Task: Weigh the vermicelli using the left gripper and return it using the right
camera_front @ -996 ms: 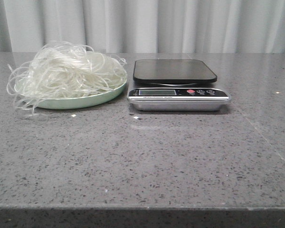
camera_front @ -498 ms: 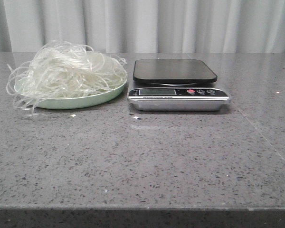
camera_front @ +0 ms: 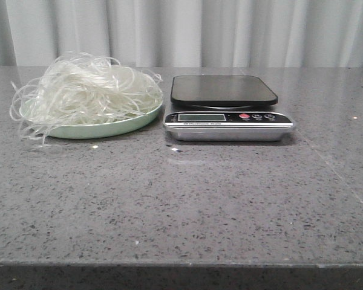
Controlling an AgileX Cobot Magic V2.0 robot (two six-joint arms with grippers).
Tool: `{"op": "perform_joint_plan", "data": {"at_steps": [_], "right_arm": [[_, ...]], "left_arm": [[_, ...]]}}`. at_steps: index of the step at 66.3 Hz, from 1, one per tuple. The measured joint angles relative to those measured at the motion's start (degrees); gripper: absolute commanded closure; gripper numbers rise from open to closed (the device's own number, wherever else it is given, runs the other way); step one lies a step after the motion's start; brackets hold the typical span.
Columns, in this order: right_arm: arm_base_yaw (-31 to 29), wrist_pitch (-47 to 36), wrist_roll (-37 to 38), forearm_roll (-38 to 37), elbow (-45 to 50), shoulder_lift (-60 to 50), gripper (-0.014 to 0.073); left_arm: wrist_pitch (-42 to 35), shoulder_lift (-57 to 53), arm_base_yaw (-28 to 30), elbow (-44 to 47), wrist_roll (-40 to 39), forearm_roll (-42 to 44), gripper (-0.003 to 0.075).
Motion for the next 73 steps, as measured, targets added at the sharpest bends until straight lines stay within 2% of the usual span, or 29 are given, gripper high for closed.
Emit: {"op": "perform_joint_plan", "data": {"at_steps": [8,28,34,40,43,52,56,73], "right_arm": [[0.0,0.0,0.0,0.0,0.0,0.0,0.0406],[0.0,0.0,0.0,0.1,0.0,-0.02,0.0406],[0.0,0.0,0.0,0.1,0.0,-0.02,0.0406],[0.0,0.0,0.0,0.1,0.0,-0.02,0.0406],[0.0,0.0,0.0,0.1,0.0,-0.02,0.0406],[0.0,0.0,0.0,0.1,0.0,-0.02,0.0406],[0.0,0.0,0.0,0.1,0.0,-0.02,0.0406],[0.0,0.0,0.0,0.1,0.0,-0.02,0.0406]], "left_arm": [[3.12,5.94,-1.38,-4.37,0.0,0.0,0.0577],[4.19,12.72,-4.57,-4.73,0.0,-1.11,0.0568],[4.68,14.59,-5.99,-4.97,0.0,-1.11,0.0517],[5.73,17.1,-7.62,-6.22,0.0,-1.11,0.0415],[6.42,18.68,-8.87,-7.51,0.0,-0.99,0.0332],[8.4,23.92,-11.73,-11.51,0.21,-0.91,0.0191],[9.5,27.25,-13.51,-14.32,0.25,-0.91,0.0171],[14.09,45.65,-20.41,-27.17,0.35,-0.91,0.0171]]}}
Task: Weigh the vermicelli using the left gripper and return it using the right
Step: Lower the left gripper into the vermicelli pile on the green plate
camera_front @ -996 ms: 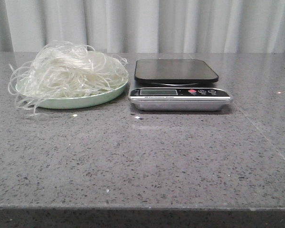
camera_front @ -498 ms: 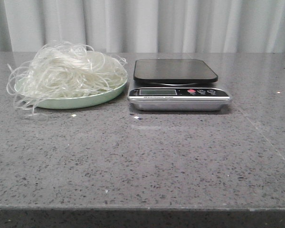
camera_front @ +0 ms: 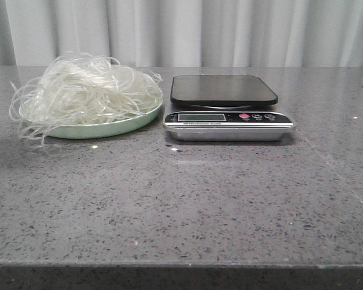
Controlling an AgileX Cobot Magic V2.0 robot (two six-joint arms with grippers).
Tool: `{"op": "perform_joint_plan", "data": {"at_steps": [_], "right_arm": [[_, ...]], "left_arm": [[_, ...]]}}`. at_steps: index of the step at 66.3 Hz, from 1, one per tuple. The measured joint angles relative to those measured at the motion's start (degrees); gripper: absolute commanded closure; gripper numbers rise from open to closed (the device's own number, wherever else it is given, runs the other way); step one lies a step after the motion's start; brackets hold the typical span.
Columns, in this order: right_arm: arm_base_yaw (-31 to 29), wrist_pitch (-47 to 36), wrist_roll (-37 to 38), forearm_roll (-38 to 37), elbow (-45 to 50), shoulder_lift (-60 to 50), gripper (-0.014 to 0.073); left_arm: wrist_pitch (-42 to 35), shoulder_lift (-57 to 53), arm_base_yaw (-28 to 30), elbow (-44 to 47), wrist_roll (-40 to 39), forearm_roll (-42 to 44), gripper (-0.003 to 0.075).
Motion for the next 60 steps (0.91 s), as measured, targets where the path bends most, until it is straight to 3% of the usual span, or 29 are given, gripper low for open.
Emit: {"op": "perform_joint_plan", "data": {"at_steps": [21,48,53,60], "right_arm": [[0.0,0.0,0.0,0.0,0.0,0.0,0.0406],[0.0,0.0,0.0,0.0,0.0,0.0,0.0406],[0.0,0.0,0.0,0.0,0.0,0.0,0.0406],[0.0,0.0,0.0,0.0,0.0,0.0,0.0406]], "left_arm": [[10.04,22.67,-3.08,-15.04,0.12,-2.57,0.0172],[18.13,36.06,-3.08,-20.7,0.12,-3.68,0.0186],[18.53,37.08,-3.08,-21.22,0.12,-4.27,0.0277],[20.47,38.19,-3.08,-22.8,0.12,-4.79,0.0547]]}}
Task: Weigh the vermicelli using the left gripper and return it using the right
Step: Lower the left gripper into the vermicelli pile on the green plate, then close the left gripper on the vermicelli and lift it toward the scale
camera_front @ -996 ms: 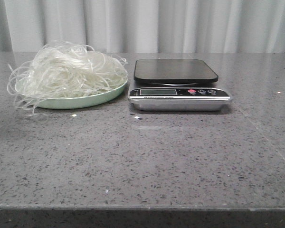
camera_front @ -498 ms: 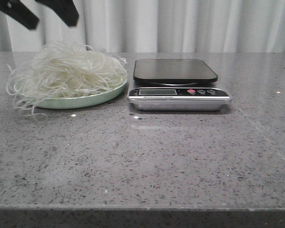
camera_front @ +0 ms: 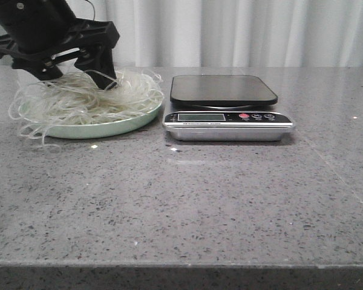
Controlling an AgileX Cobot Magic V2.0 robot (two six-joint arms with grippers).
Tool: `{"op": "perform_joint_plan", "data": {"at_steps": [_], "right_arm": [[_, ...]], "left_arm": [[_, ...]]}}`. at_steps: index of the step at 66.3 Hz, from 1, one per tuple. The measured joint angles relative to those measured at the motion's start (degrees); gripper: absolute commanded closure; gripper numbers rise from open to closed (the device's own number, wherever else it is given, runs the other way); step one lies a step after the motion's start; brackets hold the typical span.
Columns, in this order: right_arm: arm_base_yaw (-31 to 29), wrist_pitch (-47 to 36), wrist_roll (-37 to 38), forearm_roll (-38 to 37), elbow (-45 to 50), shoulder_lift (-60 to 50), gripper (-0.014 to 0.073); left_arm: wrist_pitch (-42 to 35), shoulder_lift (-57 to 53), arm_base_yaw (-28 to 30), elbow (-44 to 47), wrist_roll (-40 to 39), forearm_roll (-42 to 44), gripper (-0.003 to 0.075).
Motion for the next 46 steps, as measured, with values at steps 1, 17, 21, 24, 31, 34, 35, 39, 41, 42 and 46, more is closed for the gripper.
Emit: {"op": "perform_joint_plan", "data": {"at_steps": [1,17,21,24,31,34,35,39,41,42,46], "right_arm": [[0.0,0.0,0.0,0.0,0.0,0.0,0.0406],[0.0,0.0,0.0,0.0,0.0,0.0,0.0406],[0.0,0.0,0.0,0.0,0.0,0.0,0.0406],[0.0,0.0,0.0,0.0,0.0,0.0,0.0406],[0.0,0.0,0.0,0.0,0.0,0.0,0.0406],[0.0,0.0,0.0,0.0,0.0,0.0,0.0406],[0.0,0.0,0.0,0.0,0.0,0.0,0.0406],[0.0,0.0,0.0,0.0,0.0,0.0,0.0406],[0.0,0.0,0.0,0.0,0.0,0.0,0.0406],[0.0,0.0,0.0,0.0,0.0,0.0,0.0406],[0.0,0.0,0.0,0.0,0.0,0.0,0.0406]], "left_arm": [[0.14,0.0,0.0,-0.28,0.0,-0.1,0.059],[5.03,0.95,0.0,-6.1,0.82,-1.15,0.0556],[5.96,1.16,-0.36,-8.54,0.82,-1.43,0.0556],[6.31,1.16,-0.91,-10.51,0.82,-1.52,0.0556],[6.51,1.16,-2.34,-14.05,0.82,-1.52,0.0556],[6.1,1.16,-3.35,-15.89,0.82,-1.66,0.0556],[6.08,1.16,-3.5,-16.13,0.82,-1.66,0.0556],[5.09,1.16,-4.8,-17.95,0.82,-1.68,0.0556],[4.36,1.16,-5.5,-18.67,0.82,-1.78,0.056],[3.71,1.16,-6.05,-19.12,0.82,-1.9,0.0567],[1.58,1.16,-7.57,-19.87,0.82,-2.3,0.0589]]}}
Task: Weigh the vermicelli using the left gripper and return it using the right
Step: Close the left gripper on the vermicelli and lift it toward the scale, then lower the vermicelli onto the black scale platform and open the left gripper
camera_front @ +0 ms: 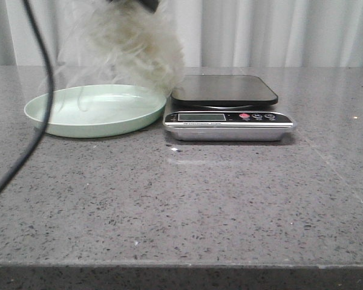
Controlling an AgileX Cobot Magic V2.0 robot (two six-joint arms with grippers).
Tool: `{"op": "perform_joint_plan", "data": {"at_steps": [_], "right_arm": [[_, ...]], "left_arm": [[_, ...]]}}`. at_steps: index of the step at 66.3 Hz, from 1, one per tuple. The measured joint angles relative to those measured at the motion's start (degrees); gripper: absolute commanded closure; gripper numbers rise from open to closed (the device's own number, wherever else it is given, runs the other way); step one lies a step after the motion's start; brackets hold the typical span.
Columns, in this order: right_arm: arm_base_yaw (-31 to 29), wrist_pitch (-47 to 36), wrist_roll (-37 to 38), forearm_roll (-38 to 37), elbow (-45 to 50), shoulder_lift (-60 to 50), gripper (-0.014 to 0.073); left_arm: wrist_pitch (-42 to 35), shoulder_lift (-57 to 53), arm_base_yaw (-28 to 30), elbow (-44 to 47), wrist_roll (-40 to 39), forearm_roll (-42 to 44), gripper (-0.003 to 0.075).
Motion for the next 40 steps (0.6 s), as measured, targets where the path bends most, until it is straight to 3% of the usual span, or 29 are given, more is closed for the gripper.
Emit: {"op": "perform_joint_plan", "data": {"at_steps": [17,40], "right_arm": [[0.0,0.0,0.0,0.0,0.0,0.0,0.0406],[0.0,0.0,0.0,0.0,0.0,0.0,0.0406]], "left_arm": [[-9.54,2.06,-5.52,-0.64,0.0,-1.97,0.0594],[-9.27,10.14,-5.97,-0.64,-0.84,-3.42,0.0582]]}}
